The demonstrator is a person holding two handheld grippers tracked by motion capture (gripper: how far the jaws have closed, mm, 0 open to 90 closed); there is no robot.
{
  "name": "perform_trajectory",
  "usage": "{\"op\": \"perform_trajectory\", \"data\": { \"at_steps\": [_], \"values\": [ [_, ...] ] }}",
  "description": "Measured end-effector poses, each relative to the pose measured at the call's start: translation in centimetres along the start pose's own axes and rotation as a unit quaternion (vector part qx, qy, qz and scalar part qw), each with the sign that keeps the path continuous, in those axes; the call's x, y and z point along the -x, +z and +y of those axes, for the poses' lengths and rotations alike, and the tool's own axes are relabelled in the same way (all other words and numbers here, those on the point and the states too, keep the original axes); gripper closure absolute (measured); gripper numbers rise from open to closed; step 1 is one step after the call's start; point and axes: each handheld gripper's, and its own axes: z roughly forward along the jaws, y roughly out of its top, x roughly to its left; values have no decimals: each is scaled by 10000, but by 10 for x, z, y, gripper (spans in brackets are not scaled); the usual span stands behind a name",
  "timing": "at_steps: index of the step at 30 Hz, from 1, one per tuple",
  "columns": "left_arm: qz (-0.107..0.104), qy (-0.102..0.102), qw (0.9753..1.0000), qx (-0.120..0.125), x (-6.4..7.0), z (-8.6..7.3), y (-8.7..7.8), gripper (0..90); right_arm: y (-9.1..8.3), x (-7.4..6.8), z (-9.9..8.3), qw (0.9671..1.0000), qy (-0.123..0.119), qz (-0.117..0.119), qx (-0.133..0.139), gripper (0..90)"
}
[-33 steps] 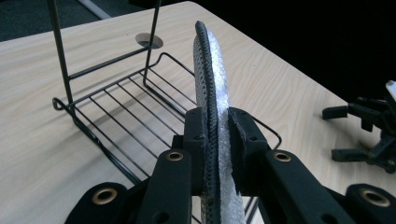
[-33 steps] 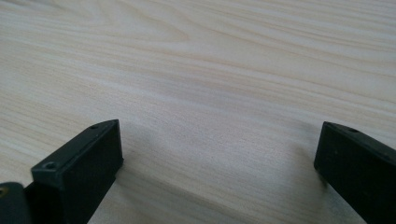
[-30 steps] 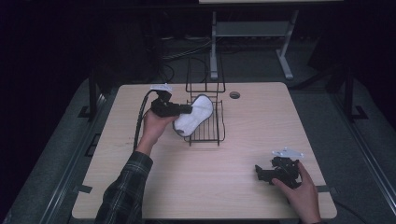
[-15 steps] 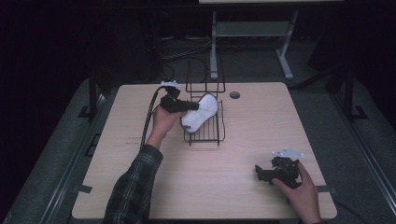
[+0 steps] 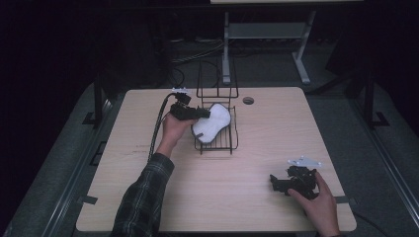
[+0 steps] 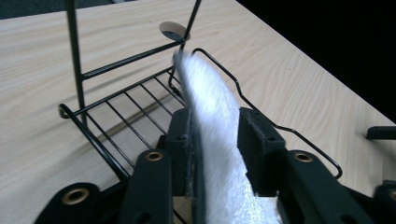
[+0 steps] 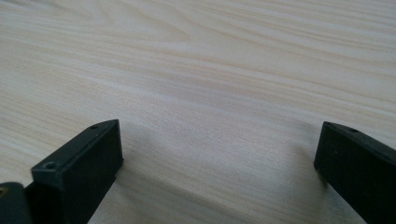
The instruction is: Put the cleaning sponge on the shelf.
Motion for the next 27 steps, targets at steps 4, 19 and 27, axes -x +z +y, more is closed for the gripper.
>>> {"op": "perform_trajectory", "data": {
  "at_steps": [4, 19, 27],
  "values": [
    [49, -6, 10000, 33, -1, 1, -3, 621, 0, 0, 0, 10000, 1, 0, 0, 5],
    [-154, 416, 9987, -244, 19, -28, -10, 896, 0, 0, 0, 10000, -1, -1, -1, 5],
    [-77, 654, 9962, -563, 33, -43, -1, 896, 0, 0, 0, 10000, 4, -2, 1, 5]
  ]
}}
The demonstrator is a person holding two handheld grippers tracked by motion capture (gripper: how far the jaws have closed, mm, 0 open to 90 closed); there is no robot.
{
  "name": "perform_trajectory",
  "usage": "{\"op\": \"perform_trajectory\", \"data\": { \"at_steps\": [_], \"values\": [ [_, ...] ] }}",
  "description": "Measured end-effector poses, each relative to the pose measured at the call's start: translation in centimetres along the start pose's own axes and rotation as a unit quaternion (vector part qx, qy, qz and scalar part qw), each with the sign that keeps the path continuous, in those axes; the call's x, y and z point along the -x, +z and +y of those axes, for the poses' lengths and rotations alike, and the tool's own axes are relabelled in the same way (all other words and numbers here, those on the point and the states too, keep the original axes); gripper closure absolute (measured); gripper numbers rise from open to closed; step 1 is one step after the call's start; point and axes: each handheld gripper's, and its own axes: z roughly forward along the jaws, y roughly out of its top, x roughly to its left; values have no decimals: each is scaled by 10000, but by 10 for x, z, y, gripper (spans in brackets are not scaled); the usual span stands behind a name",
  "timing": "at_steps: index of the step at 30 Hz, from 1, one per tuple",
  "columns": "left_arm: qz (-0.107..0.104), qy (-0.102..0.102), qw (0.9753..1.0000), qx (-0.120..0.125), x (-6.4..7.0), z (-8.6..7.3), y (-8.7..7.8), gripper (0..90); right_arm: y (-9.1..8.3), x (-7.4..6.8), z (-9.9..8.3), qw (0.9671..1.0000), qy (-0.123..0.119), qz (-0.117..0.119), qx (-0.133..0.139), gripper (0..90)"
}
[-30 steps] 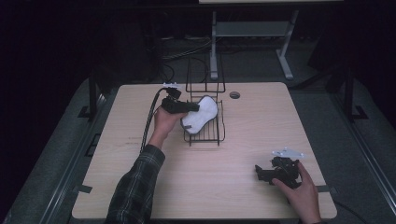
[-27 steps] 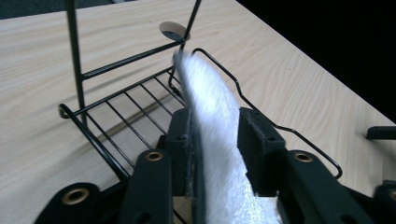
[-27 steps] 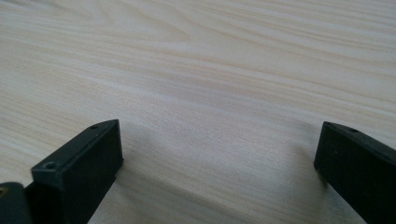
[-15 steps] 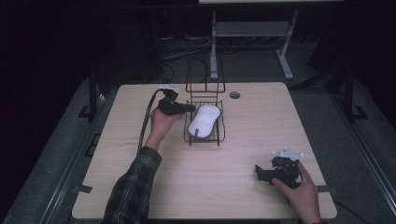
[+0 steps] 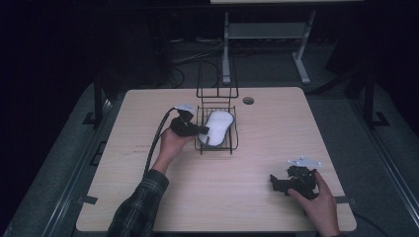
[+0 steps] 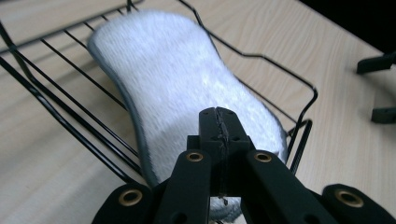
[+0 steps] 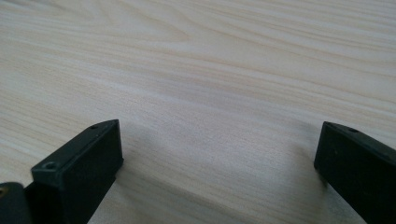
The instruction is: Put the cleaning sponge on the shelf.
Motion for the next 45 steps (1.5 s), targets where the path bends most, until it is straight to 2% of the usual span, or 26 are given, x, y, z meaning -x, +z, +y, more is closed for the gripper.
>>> {"op": "perform_trajectory", "data": {
  "at_steps": [1, 3, 6, 16, 19, 23, 28, 29, 34, 35, 36, 37, 41, 45],
  "values": [
    [-78, -55, 9999, 52, 3, -2, 2, 896, 0, 0, 0, 10000, -1, 1, 2, 5],
    [-75, -44, 9999, 56, 5, -2, 3, 896, 0, 0, 0, 10000, 3, 0, 1, 5],
    [-177, -55, 9998, 87, 10, -3, 6, 896, 0, 0, 0, 10000, 4, -2, 0, 5],
    [-260, -64, 9995, 151, 12, -3, 9, 896, 0, 0, 0, 10000, 5, 1, 2, 5],
    [-229, -63, 9996, 159, 13, -2, 4, 896, 0, 0, 0, 10000, 5, 1, 3, 5],
    [-108, -14, 9998, 191, 14, -3, -6, 892, 0, 0, 0, 10000, 6, 0, 2, 5],
    [19, 2, 9999, 156, 16, -6, -16, 839, 0, 0, 0, 10000, 1, 0, 0, 5],
    [130, 40, 9998, 162, 17, -8, -21, 823, 0, 0, 0, 10000, 3, 0, 1, 5],
    [253, 47, 9996, 130, 18, -13, -32, 731, 0, 0, 0, 10000, 3, -2, 0, 5],
    [377, 59, 9992, 95, 20, -16, -37, 686, 0, 0, 0, 10000, 2, -1, -2, 5],
    [377, 59, 9992, 95, 20, -16, -37, 663, 0, 0, 0, 10000, 2, -1, -2, 5],
    [466, 49, 9988, 123, 23, -19, -43, 642, 0, 0, 0, 10000, 2, 1, 2, 5],
    [609, 87, 9981, 91, 30, -29, -56, 535, 0, 0, 0, 10000, -7, 8, 3, 5],
    [671, 85, 9976, 136, 37, -39, -65, 487, 0, 0, 0, 10000, -6, 7, 4, 5]
  ]
}}
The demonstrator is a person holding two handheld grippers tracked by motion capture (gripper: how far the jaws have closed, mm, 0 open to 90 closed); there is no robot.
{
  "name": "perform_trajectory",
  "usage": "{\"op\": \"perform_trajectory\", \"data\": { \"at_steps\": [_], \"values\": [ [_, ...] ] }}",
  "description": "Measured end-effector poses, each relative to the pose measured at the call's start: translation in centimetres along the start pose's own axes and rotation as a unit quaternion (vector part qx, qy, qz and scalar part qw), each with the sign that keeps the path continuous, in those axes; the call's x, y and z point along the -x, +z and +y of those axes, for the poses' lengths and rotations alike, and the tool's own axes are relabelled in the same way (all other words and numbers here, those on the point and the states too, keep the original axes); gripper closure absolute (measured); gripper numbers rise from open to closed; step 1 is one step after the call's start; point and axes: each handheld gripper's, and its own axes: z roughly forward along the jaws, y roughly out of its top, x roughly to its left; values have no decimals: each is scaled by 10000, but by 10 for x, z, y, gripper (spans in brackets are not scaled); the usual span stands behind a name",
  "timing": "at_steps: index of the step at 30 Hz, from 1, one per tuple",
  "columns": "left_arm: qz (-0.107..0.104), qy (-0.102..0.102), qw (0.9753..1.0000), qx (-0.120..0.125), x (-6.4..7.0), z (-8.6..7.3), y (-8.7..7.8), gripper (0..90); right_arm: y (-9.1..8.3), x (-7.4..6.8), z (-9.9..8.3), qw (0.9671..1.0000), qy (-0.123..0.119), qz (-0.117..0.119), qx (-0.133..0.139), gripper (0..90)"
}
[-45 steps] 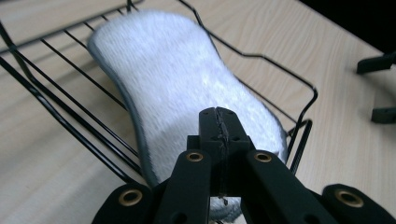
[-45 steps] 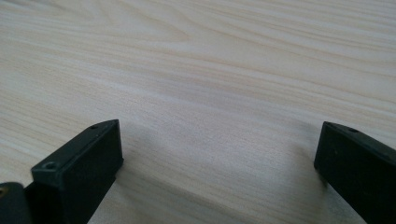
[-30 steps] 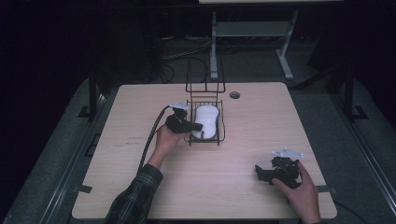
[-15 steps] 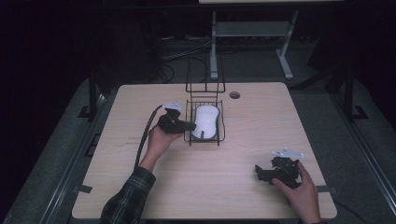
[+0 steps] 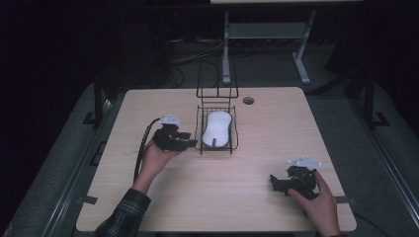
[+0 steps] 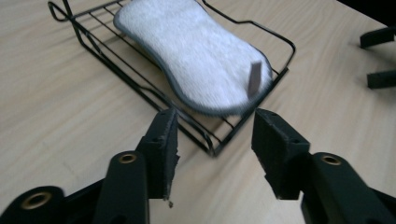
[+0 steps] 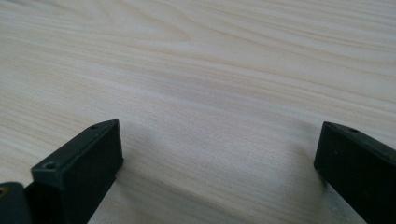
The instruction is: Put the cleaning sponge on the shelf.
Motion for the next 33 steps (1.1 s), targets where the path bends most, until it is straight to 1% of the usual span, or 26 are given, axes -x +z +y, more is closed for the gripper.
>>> {"op": "perform_trajectory", "data": {
  "at_steps": [2, 3, 4, 5, 6, 7, 8, 9, 10, 13, 14, 15, 16, 18, 19, 20, 21, 22, 23, 25, 29, 30, 31, 32, 33],
  "values": [
    [53, 19, 10000, -11, 4, -6, -7, 444, 0, 0, 0, 10000, 2, 0, 0, 5],
    [117, 31, 9999, 10, 8, -13, -12, 412, 0, 0, 0, 10000, -8, 1, -3, 5],
    [117, 31, 9999, 10, 8, -13, -12, 389, 0, 0, 0, 10000, -8, 1, -3, 5],
    [149, 49, 9999, -1, 10, -16, -15, 389, 0, 0, 0, 10000, -8, 2, -2, 5],
    [218, 90, 9997, -12, 15, -23, -19, 352, 0, 0, 0, 10000, -10, 3, -3, 5],
    [218, 90, 9997, -12, 15, -23, -19, 345, 0, 0, 0, 10000, -13, 5, -3, 5],
    [258, 118, 9996, -27, 18, -30, -24, 335, 0, 0, 0, 10000, -14, 5, -3, 5],
    [304, 145, 9994, -34, 20, -33, -26, 320, 0, 0, 0, 10000, -14, 5, -3, 5],
    [304, 145, 9994, -34, 20, -33, -26, 312, 0, 0, 0, 10000, -16, 6, -2, 5],
    [387, 157, 9991, -4, 27, -41, -32, 293, 0, 0, 0, 10000, -16, 6, -3, 5],
    [440, 220, 9988, -36, 28, -44, -34, 281, 0, 0, 0, 10000, -14, 6, -2, 5],
    [482, 231, 9986, -28, 30, -47, -35, 250, 0, 0, 0, 10000, -12, 6, -2, 5],
    [497, 267, 9984, -55, 34, -54, -37, 243, 0, 0, 0, 10000, -15, 6, -2, 5],
    [529, 320, 9980, -130, 38, -61, -39, 222, 0, 0, 0, 10000, -13, 7, -3, 5],
    [529, 320, 9980, -130, 38, -61, -39, 206, 0, 0, 0, 10000, -13, 7, -3, 5],
    [555, 346, 9977, -184, 41, -69, -40, 191, 0, 0, 0, 10000, -16, 8, -1, 5],
    [555, 346, 9977, -184, 41, -69, -40, 179, 0, 0, 0, 10000, -16, 8, -1, 5],
    [558, 408, 9974, -225, 44, -78, -40, 163, 0, 0, 0, 10000, -17, 7, -3, 5],
    [558, 408, 9974, -225, 44, -78, -40, 153, 0, 0, 0, 10000, -17, 7, -3, 5],
    [576, 436, 9970, -287, 45, -87, -41, 144, 0, 0, 0, 10000, -7, 6, -5, 5],
    [594, 372, 9967, -414, 45, -100, -43, 135, 0, 0, 0, 10000, -5, 6, -3, 5],
    [617, 353, 9962, -499, 45, -107, -44, 135, 0, 0, 0, 10000, -3, 6, -7, 5],
    [617, 353, 9962, -499, 45, -107, -44, 135, 0, 0, 0, 10000, -3, 6, -7, 5],
    [664, 337, 9956, -563, 45, -111, -45, 135, 0, 0, 0, 10000, -7, 6, -6, 5],
    [668, 322, 9954, -610, 44, -115, -45, 136, 0, 0, 0, 10000, -9, 7, -4, 5]
  ]
}}
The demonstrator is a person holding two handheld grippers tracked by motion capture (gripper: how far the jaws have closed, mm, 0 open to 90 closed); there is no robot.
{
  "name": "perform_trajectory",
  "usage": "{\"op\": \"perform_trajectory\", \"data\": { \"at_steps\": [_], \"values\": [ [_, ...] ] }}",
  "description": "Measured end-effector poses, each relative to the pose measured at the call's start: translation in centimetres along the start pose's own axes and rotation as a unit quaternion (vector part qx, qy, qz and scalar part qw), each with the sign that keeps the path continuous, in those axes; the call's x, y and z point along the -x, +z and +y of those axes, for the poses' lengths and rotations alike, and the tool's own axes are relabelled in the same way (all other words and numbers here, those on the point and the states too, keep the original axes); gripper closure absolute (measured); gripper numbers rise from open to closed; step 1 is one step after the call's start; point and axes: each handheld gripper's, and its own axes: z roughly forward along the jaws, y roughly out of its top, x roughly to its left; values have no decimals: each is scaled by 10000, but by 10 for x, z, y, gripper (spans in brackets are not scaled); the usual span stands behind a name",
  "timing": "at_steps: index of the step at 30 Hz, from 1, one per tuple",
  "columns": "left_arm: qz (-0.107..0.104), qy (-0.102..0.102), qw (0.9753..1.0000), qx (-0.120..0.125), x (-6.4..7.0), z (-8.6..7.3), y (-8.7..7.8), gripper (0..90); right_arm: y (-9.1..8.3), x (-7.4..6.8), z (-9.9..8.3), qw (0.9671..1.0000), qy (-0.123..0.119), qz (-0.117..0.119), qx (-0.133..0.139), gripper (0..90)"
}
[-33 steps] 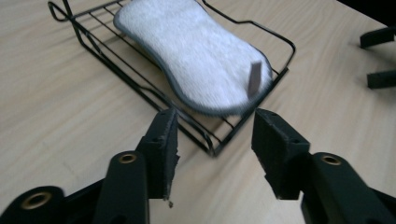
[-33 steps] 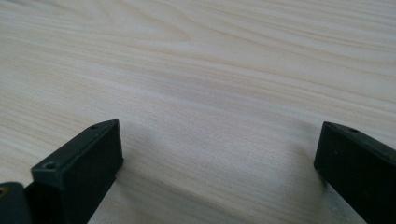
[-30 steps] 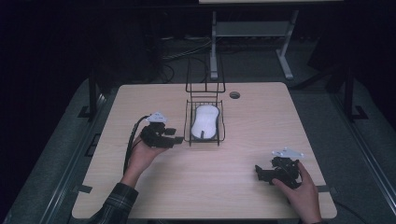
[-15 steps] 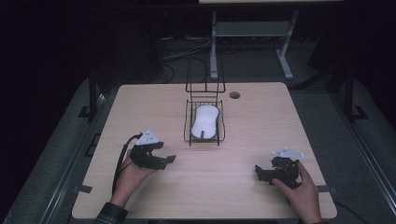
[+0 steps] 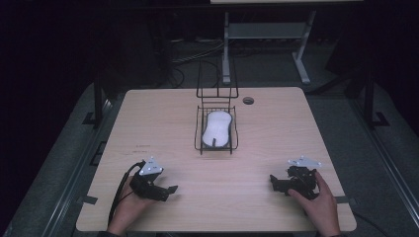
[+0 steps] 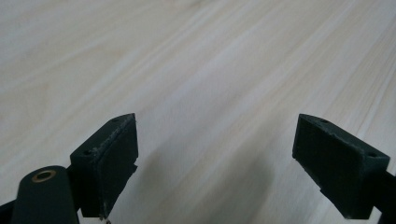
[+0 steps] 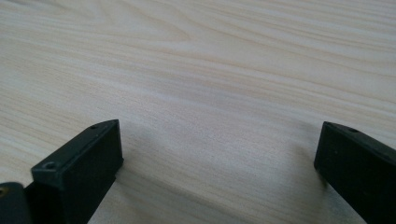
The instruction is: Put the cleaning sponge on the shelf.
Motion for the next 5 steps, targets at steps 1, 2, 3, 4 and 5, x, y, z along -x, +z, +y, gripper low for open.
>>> {"op": "perform_trajectory", "data": {
  "at_steps": [1, 2, 3, 4, 5],
  "values": [
    [11, -6, 10000, -26, 0, -2, 0, 135, 0, 0, 0, 10000, -2, 1, 1, 5],
    [11, -6, 10000, -26, 0, -2, 0, 136, 0, 0, 0, 10000, -2, 1, 1, 5],
    [18, -5, 10000, -72, 1, -4, 1, 136, 0, 0, 0, 10000, -5, 1, 1, 5],
    [18, -5, 10000, -72, 1, -4, 1, 135, 0, 0, 0, 10000, -9, 2, 2, 5],
    [24, 5, 9999, -106, 1, -5, 1, 135, 0, 0, 0, 10000, -9, 2, 2, 5]
  ]
}}
